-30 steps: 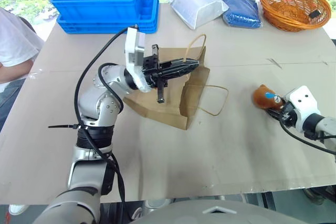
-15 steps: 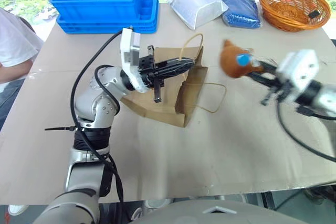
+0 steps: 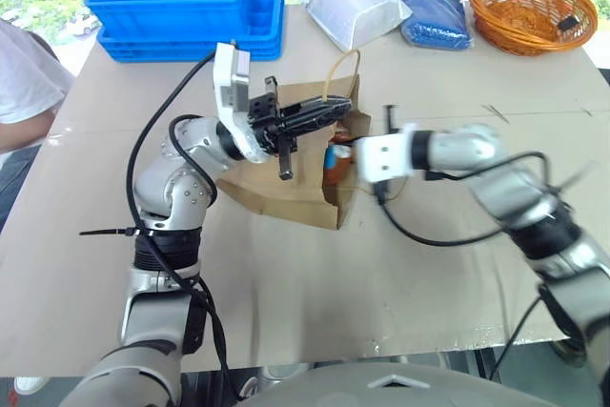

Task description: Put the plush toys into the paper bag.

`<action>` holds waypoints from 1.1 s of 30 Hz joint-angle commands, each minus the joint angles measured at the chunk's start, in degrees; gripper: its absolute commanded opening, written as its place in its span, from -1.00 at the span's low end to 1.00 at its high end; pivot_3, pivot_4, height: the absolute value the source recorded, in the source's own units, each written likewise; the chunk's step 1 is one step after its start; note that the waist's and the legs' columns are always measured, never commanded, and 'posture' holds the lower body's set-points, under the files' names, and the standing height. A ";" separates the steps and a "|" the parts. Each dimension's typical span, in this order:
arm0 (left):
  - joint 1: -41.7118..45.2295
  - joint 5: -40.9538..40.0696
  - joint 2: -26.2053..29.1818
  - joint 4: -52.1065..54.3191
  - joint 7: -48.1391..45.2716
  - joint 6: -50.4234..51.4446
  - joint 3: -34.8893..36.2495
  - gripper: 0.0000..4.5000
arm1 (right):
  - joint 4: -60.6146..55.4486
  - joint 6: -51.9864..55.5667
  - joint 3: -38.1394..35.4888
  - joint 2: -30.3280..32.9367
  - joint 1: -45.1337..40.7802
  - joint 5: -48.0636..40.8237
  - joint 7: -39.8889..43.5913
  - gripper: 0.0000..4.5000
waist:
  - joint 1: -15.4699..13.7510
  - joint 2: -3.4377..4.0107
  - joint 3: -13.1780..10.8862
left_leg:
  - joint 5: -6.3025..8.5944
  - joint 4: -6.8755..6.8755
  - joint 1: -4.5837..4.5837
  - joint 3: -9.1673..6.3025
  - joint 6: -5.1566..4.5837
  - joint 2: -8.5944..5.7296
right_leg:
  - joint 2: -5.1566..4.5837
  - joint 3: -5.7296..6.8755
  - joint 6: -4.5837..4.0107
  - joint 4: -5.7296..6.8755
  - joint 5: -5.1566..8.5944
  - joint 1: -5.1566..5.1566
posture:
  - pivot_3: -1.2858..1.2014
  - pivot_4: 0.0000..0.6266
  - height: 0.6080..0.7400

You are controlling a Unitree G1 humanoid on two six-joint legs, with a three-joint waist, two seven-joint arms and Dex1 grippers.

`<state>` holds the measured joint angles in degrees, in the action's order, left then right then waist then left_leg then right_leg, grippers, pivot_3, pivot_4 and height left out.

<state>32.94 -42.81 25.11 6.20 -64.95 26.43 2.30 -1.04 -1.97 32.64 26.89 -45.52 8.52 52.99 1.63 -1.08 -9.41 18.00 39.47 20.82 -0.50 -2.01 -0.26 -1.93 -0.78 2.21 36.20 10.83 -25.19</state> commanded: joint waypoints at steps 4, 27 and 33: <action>-0.95 -0.12 0.14 2.22 0.58 -1.03 0.70 -1.00 | 1.19 -6.12 -2.04 -0.76 1.89 -0.23 1.50 -0.08 | -1.06 0.00 0.00 | 0.01 -0.02 0.12 -0.17 0.01 -0.07 | -0.14 0.13 0.00 0.00 0.00 -0.02 | 0.03 -0.52 1.00; -2.09 3.53 0.52 3.25 -0.82 -6.65 -0.90 -1.00 | -46.74 87.92 -51.72 -8.36 32.16 -41.70 -24.58 0.30 | -0.96 0.01 0.01 | 0.14 -0.01 0.17 -0.19 -0.24 -0.11 | -0.12 0.07 0.01 -0.02 0.00 -0.01 | 0.03 -0.52 1.00; -1.30 1.86 0.98 9.49 2.98 -3.09 -1.15 -1.00 | -40.68 87.91 -49.91 -11.33 32.57 -42.21 -27.01 0.06 | -0.95 0.00 0.02 | 0.15 -0.01 0.08 -0.13 -0.25 -0.14 | -0.10 0.02 0.02 -0.02 0.00 0.03 | 0.03 -0.52 1.00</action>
<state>30.50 -39.59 25.85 11.93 -63.04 22.86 1.15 -41.21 86.51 -17.60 15.44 -11.85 -32.77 26.47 0.68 -1.09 -9.39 18.14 39.45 20.90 -0.62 -2.26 -0.40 -2.03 -0.77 2.23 36.18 10.83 -25.17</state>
